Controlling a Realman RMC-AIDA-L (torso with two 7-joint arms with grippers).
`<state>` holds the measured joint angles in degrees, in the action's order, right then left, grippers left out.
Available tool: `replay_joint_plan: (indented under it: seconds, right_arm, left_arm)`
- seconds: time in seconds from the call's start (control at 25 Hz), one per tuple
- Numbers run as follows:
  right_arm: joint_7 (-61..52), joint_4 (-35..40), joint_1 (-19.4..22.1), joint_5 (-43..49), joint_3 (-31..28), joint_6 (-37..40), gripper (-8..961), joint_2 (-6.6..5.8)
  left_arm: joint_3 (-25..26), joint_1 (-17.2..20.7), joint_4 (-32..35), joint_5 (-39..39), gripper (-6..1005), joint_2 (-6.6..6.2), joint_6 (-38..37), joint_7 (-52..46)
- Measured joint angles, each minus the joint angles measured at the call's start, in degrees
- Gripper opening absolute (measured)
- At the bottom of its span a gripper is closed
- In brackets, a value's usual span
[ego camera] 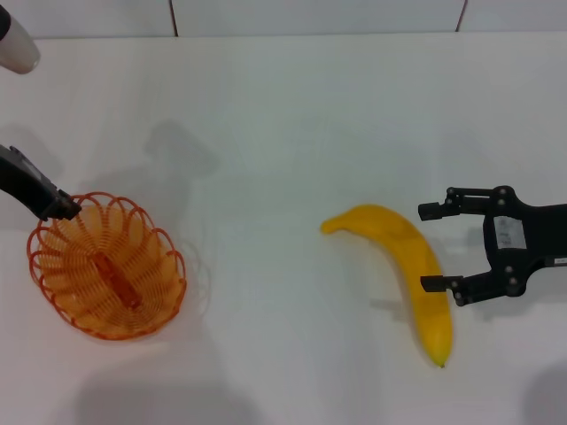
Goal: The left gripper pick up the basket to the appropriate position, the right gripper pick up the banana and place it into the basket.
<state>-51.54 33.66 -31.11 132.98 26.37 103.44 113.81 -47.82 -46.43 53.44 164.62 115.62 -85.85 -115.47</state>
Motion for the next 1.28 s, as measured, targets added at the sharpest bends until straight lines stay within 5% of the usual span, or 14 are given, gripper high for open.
replay_joint_plan:
  seconds: [0.36, 1.28]
  right_arm:
    - [-0.74, 0.00, -0.08, 0.00, 0.00, 0.00, 886, -0.05]
    - [-0.75, 0.00, -0.09, 0.00, 0.00, 0.00, 885, -0.09]
  left_arm:
    - [-0.31, 0.07, 0.00, 0.00, 139, 0.44, -0.05, -0.10]
    - [-0.36, 0.08, -0.08, 0.00, 66, 0.50, -0.37, -2.08]
